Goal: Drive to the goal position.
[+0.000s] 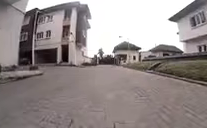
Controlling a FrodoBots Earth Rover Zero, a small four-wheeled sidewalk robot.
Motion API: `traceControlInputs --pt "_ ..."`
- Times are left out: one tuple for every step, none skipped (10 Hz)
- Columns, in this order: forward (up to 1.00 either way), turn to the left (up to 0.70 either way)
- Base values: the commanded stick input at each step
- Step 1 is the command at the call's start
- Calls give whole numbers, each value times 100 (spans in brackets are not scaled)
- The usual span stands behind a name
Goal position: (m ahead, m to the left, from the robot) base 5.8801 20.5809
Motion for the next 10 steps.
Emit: traceControlInputs --pt "70 0" --pt "70 0" --pt "70 0" --pt "70 0" --pt "70 0" --pt "70 0" --pt "70 0" --pt "70 23" --pt "70 35" --pt "70 35"
